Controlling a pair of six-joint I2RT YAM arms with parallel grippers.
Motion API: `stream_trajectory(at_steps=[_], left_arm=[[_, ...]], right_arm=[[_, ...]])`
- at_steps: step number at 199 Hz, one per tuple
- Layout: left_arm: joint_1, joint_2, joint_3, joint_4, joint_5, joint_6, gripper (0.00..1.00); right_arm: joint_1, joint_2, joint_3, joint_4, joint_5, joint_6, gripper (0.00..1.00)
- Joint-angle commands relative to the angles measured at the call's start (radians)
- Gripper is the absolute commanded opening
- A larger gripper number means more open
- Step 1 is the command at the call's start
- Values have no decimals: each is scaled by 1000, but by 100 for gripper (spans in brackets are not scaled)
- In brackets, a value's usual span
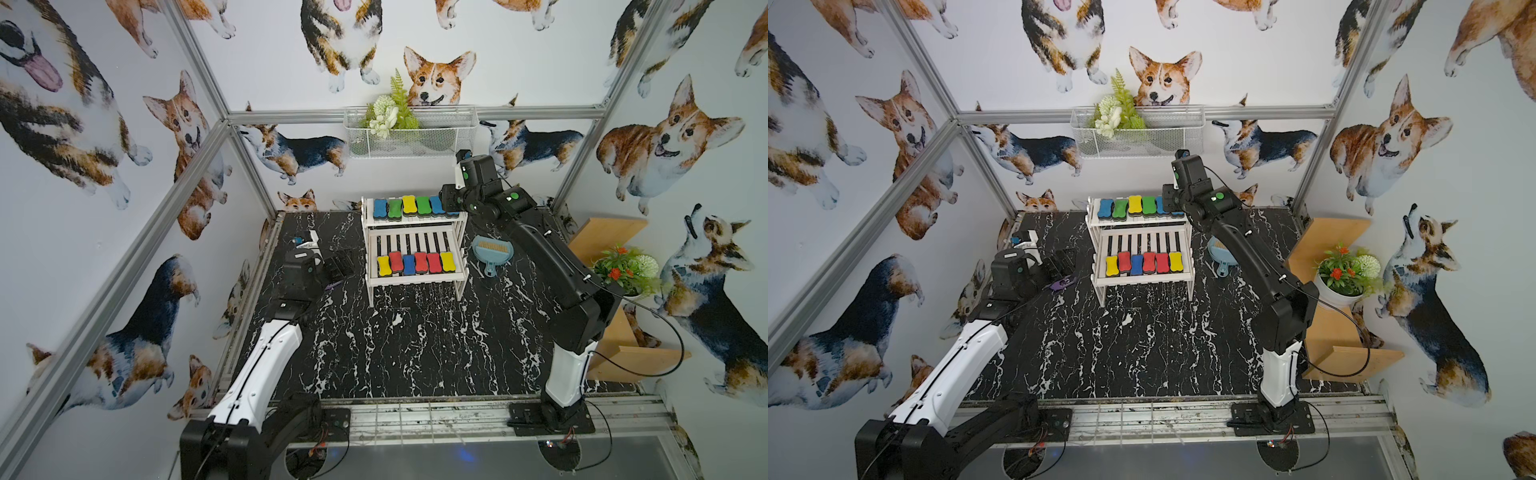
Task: Remove the whiteboard erasers from the shelf
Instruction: Pick up the whiteboard eraser from the shelf.
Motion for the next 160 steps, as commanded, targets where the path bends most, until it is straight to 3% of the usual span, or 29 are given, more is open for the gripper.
stream_trajectory(at_steps=[1,160], left_arm=[[0,3,-3,23,10,4,99],[-6,3,-11,23,10,2,99]], right_arm=[[-1,3,5,-33,12,-14,47],[-1,-39,-72,-1,54,-20,48]])
